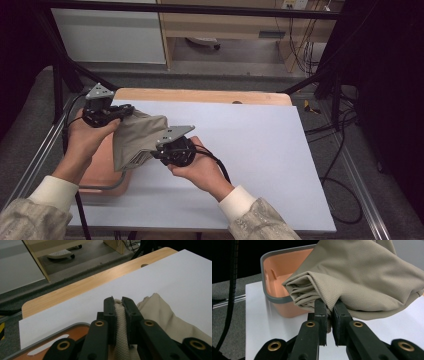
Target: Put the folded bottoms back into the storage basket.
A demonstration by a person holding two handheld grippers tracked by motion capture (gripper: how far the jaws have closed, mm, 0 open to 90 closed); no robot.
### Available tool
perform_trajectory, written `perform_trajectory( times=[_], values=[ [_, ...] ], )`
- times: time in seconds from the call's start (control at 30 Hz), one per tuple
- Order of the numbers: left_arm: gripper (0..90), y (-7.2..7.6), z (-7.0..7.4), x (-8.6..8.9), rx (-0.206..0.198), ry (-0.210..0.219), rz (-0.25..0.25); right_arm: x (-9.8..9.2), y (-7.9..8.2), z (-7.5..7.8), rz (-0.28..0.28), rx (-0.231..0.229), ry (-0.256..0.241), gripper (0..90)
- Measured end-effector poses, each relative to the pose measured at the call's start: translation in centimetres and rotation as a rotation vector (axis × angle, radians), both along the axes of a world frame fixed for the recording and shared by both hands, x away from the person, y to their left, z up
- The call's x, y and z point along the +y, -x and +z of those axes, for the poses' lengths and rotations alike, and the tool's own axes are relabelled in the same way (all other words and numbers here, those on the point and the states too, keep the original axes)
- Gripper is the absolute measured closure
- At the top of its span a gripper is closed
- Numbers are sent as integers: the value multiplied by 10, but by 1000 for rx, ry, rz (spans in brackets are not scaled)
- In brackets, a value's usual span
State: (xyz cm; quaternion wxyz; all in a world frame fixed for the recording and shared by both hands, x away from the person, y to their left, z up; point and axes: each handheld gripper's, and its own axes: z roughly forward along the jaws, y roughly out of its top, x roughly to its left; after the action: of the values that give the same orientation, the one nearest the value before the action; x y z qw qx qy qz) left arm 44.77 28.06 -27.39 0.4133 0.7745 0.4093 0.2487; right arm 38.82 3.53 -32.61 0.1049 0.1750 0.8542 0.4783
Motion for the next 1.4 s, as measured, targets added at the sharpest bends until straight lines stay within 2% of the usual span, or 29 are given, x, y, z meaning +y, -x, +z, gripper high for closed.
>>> perform_trajectory(
  times=[0.13, 0.47, 0.8, 1.4],
  values=[
    [827, -1, 1, 8, 0, 3, 13, 5, -2, 0, 1, -10, 4, 837],
    [827, -1, 8, 22, -3, -3, 40, 21, -8, 5, 10, -7, -22, 837],
    [827, -1, 7, 34, 2, -6, 58, 41, -9, 1, 32, -9, -21, 837],
    [827, 1, 8, 50, -1, 3, 89, 64, -12, -2, 56, -14, -34, 837]
  ],
)
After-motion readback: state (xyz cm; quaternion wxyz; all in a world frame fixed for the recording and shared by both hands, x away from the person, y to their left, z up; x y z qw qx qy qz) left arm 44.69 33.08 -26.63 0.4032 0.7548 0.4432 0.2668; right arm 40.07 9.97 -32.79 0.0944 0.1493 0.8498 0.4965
